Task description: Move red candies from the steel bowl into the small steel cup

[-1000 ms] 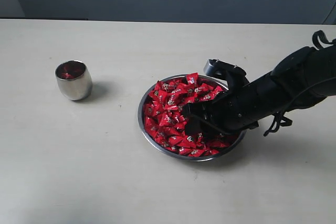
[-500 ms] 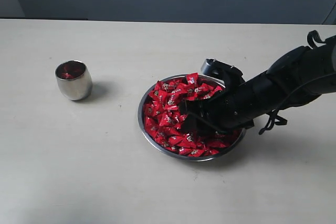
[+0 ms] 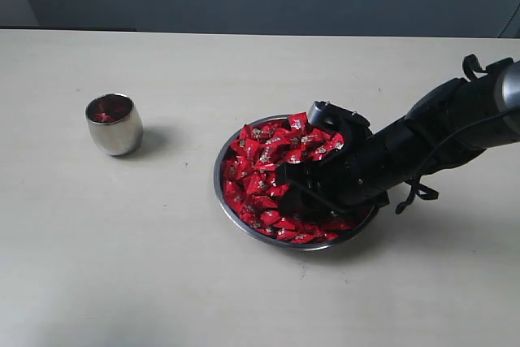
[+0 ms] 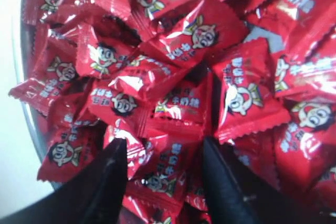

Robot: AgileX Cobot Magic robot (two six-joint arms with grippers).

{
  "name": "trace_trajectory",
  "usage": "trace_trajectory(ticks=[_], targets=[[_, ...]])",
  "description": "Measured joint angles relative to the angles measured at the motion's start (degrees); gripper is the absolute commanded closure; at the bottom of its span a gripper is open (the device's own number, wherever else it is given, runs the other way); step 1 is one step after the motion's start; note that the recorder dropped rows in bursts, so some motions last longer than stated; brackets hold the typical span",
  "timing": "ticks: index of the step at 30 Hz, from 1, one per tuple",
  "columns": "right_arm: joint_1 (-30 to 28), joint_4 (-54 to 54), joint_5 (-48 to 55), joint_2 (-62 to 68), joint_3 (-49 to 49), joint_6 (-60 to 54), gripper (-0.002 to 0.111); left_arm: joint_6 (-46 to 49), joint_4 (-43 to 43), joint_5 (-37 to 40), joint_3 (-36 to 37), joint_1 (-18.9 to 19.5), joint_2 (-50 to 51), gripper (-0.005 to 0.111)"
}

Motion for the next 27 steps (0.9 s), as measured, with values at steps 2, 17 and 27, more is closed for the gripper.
trace_trajectory(ticks=[2, 17, 27], targets=[[0.0, 0.0, 0.3, 0.1, -0.1, 0.0, 0.063, 0.0, 0.0, 0.0, 0.0, 0.0, 0.0, 0.106], [0.0, -0.8, 0.9, 0.5, -0.5, 0.4, 0.063, 0.0, 0.0, 0.0, 0.0, 0.0, 0.0, 0.106], [0.0, -1.0, 0.9, 0.5, -0.6, 0.7, 0.063, 0.0, 0.0, 0.0, 0.0, 0.0, 0.0, 0.106]])
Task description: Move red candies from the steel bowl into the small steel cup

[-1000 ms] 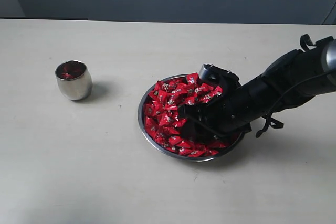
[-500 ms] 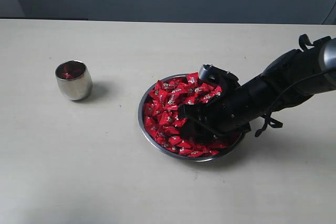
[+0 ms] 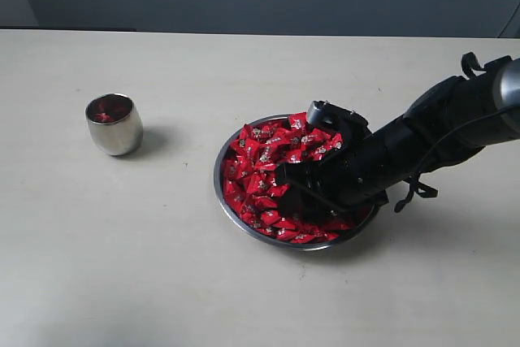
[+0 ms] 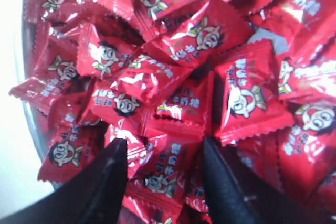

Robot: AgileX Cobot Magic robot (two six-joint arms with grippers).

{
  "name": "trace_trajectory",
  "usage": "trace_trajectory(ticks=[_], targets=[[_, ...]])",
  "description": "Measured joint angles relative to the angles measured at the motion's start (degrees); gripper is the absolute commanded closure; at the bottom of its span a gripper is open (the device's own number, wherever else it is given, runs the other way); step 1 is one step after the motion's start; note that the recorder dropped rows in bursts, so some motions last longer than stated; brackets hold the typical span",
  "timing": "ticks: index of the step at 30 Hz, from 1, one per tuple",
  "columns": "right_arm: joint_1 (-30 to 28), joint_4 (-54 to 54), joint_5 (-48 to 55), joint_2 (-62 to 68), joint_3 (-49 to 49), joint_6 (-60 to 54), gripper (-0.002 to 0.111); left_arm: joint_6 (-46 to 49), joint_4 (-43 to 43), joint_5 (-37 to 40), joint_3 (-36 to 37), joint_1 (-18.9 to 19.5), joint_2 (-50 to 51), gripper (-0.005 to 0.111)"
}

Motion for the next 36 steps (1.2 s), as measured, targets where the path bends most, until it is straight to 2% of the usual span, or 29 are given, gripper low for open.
trace_trajectory(ticks=[16, 18, 23, 25, 36], targets=[[0.0, -0.5, 0.3, 0.0, 0.0, 0.9, 0.069, 0.0, 0.0, 0.0, 0.0, 0.0, 0.0, 0.106], [0.0, -1.5, 0.3, 0.0, 0.0, 2.1, 0.073, 0.0, 0.0, 0.0, 0.0, 0.0, 0.0, 0.106], [0.0, -5.1, 0.1, 0.1, 0.0, 5.5, 0.091, 0.0, 0.0, 0.0, 0.0, 0.0, 0.0, 0.106], [0.0, -5.8, 0.1, 0.2, 0.0, 5.9, 0.093, 0.0, 0.0, 0.0, 0.0, 0.0, 0.0, 0.106], [0.0, -6.1, 0.0, 0.2, 0.0, 6.3, 0.093, 0.0, 0.0, 0.0, 0.0, 0.0, 0.0, 0.106]])
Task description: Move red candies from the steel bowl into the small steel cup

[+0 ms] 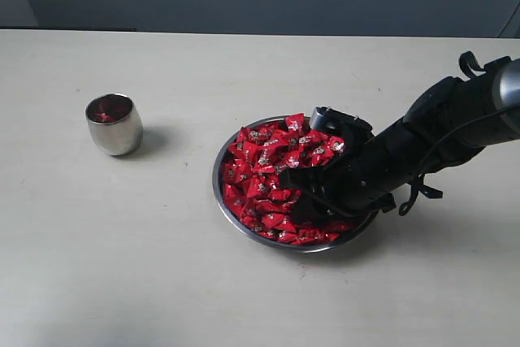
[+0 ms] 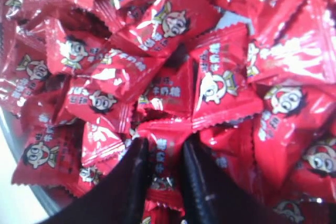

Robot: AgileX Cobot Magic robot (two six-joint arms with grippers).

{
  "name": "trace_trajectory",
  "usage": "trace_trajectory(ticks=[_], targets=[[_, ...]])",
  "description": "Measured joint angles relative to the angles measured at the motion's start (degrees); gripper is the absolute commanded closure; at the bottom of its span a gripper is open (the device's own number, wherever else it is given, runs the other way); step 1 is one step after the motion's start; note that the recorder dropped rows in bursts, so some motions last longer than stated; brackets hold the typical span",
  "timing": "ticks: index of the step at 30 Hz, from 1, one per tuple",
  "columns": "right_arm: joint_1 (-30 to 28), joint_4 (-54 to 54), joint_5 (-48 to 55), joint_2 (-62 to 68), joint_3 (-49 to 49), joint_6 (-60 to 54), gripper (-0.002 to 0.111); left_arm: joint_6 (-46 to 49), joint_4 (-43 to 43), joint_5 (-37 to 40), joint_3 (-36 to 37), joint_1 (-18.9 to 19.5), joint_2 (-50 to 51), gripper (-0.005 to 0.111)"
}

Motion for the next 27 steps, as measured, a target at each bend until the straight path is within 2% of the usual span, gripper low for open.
trace_trajectory(ticks=[9, 21, 27], targets=[[0.1, -1.3, -2.4, -3.3, 0.2, 0.3, 0.093, 0.0, 0.0, 0.0, 0.0, 0.0, 0.0, 0.106], [0.1, -5.9, -14.2, -16.8, 0.2, 0.3, 0.093, 0.0, 0.0, 0.0, 0.0, 0.0, 0.0, 0.106], [0.1, -7.0, -22.4, -21.3, 2.0, 0.3, 0.103, 0.0, 0.0, 0.0, 0.0, 0.0, 0.0, 0.106]])
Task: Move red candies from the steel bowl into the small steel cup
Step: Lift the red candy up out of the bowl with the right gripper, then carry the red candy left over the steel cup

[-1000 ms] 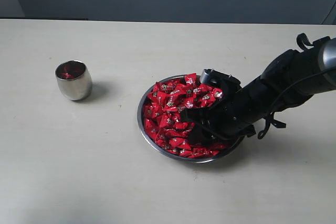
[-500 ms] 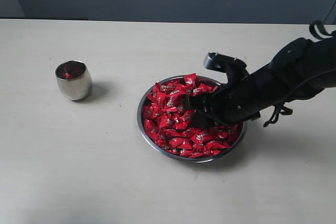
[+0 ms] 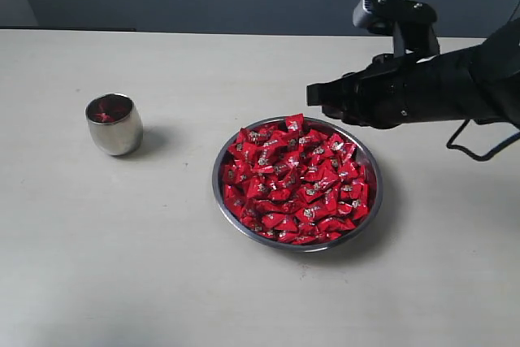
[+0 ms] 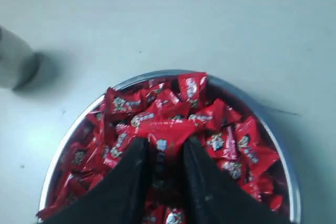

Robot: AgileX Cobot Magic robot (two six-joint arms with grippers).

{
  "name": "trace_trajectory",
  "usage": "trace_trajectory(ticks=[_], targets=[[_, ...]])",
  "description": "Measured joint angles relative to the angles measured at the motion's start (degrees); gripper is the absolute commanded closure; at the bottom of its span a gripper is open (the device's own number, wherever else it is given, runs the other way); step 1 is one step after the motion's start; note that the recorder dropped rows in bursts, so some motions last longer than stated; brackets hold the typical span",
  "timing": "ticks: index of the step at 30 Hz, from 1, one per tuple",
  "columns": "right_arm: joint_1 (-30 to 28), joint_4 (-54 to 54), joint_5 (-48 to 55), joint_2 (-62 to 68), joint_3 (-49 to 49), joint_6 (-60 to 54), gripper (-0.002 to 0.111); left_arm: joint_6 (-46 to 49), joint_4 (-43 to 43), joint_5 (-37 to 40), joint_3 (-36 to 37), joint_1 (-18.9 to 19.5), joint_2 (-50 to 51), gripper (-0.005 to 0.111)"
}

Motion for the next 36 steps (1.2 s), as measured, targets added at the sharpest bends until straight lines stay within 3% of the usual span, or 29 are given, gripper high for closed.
trace_trajectory(ticks=[6, 10, 16, 21, 29, 36], targets=[[2.1, -0.5, -10.4, -5.4, 8.4, -1.9, 0.103, 0.0, 0.0, 0.0, 0.0, 0.0, 0.0, 0.106], [9.5, -0.5, -20.0, -10.3, 12.9, -2.3, 0.103, 0.0, 0.1, 0.0, 0.0, 0.0, 0.0, 0.106], [15.4, -0.3, -31.3, -11.5, 18.7, -2.3, 0.103, 0.0, 0.1, 0.0, 0.0, 0.0, 0.0, 0.106], [16.4, -11.4, -35.5, -10.5, 19.8, 3.9, 0.104, 0.0, 0.1, 0.0, 0.0, 0.0, 0.0, 0.106], [16.4, -30.6, -39.5, -2.9, 19.6, 23.1, 0.104, 0.0, 0.1, 0.0, 0.0, 0.0, 0.0, 0.106], [16.4, -39.6, -37.1, 5.9, 11.0, 29.7, 0.104, 0.0, 0.1, 0.0, 0.0, 0.0, 0.0, 0.106]])
